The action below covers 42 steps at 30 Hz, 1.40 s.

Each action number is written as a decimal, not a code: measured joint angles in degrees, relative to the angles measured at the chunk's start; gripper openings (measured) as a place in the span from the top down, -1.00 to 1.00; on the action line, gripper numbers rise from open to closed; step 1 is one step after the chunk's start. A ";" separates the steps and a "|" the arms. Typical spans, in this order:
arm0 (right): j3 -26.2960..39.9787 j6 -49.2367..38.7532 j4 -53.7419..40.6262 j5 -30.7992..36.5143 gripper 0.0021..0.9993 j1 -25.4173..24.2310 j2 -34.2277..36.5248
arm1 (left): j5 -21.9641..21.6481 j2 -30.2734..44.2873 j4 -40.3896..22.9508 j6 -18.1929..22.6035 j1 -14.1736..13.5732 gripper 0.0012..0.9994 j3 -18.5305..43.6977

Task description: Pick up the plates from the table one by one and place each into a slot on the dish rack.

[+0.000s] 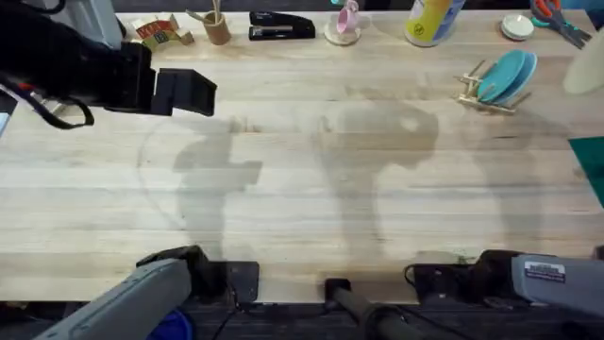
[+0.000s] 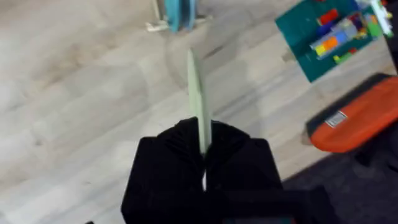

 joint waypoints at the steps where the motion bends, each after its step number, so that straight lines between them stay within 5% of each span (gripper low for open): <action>1: 0.16 -0.75 -0.72 0.00 0.95 -0.74 0.00 | 0.00 0.00 0.00 0.00 0.00 -0.99 0.00; 12: 0.38 -6.93 -2.16 0.02 0.94 -3.55 -0.02 | 0.01 0.00 0.00 0.00 0.00 -0.99 0.00; 42: 0.38 -6.49 3.18 0.04 0.94 -8.47 0.00 | 0.00 0.00 -5.44 0.00 0.00 -0.99 0.00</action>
